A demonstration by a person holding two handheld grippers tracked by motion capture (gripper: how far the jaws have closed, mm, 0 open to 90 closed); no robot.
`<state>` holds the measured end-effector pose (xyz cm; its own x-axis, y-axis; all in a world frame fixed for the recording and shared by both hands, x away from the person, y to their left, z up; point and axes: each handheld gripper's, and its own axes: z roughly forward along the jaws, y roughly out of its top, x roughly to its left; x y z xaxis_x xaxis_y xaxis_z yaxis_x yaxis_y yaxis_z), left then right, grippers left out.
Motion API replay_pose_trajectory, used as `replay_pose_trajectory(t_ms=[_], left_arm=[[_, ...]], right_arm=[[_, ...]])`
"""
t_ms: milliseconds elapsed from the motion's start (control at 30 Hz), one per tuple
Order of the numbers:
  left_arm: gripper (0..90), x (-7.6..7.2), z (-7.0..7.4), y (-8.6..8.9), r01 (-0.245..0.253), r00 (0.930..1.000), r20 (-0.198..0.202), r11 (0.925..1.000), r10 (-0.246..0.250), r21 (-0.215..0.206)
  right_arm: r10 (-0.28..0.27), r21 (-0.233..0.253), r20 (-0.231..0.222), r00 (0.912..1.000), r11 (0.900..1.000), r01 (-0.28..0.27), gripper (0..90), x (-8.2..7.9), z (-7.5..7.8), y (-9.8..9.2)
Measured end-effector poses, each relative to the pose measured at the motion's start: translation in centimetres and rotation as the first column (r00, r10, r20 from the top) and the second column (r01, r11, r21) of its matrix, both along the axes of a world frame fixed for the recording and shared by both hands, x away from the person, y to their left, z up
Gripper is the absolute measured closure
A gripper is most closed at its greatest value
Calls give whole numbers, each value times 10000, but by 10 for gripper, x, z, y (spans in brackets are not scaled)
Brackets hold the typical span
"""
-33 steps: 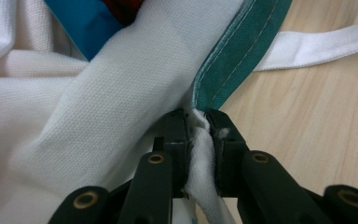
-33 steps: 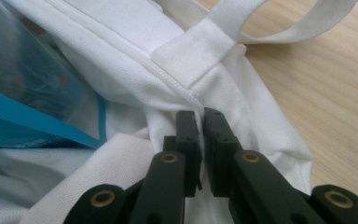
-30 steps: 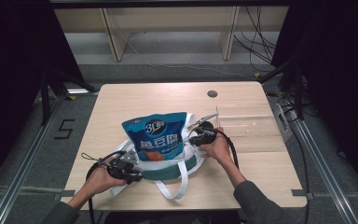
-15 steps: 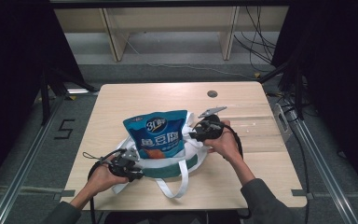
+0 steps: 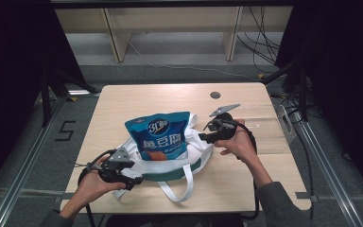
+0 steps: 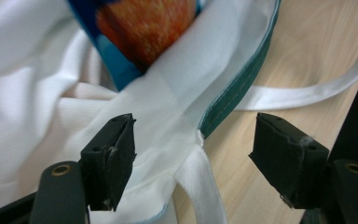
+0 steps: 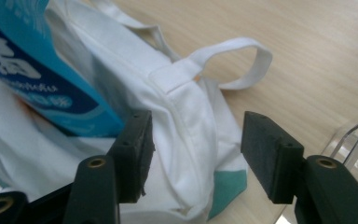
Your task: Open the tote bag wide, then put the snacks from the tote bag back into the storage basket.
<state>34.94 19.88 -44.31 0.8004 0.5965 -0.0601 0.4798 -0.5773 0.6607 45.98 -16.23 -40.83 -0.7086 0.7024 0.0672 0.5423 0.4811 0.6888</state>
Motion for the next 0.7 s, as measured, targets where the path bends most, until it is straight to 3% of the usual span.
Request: replay_pose_trajectory(t_ms=[67, 133, 233, 333, 367, 433, 533, 567, 600, 633, 700], left_arm=[[260, -6, 3, 4, -435, 9991, -7, 9987, 435, -253], [244, -11, 4, 8, -601, 9982, 28, 9974, 602, -409], [210, -18, 3, 12, -753, 9970, 160, 9962, 761, -435], [197, -24, 1, 16, -1145, 9932, 149, 9915, 1156, -622], [187, -25, 0, 16, -1156, 9931, 124, 9907, 1168, -719], [177, -27, 0, 18, -1205, 9924, 145, 9898, 1219, -754], [177, -30, -2, 21, -1159, 9926, 280, 9911, 1180, -658], [177, -31, -2, 21, -1153, 9929, 221, 9910, 1170, -685], [178, -32, -2, 22, -1086, 9936, 231, 9923, 1101, -604], [178, -33, -3, 22, -1131, 9932, 213, 9916, 1146, -635], [182, -35, -3, 23, -994, 9939, 442, 9939, 1015, -481]], right_arm=[[-47, 60, 64, 10000, 10000, 47, 416, 0, 0, 1], [-31, 87, -115, 9999, 10000, 32, 398, -1, 1, 2], [55, 94, 113, 9999, 9999, -56, 373, -2, 3, 2], [437, 4, 37, 9990, 9990, -437, 343, -3, 6, 2], [464, 10, -111, 9989, 9989, -464, 334, -5, 8, 2], [644, 170, 10, 9979, 9978, -644, 324, -5, 9, 4], [983, -181, 58, 9951, 9950, -982, 310, -6, 12, 3], [709, -96, 0, 9975, 9974, -709, 304, -10, 16, 5], [1055, -451, 56, 9944, 9934, -1051, 301, -9, 20, 4], [1055, -451, 56, 9944, 9934, -1051, 301, -9, 20, 4], [1100, -478, 371, 9932, 9930, -1082, 295, -11, 23, 5]])
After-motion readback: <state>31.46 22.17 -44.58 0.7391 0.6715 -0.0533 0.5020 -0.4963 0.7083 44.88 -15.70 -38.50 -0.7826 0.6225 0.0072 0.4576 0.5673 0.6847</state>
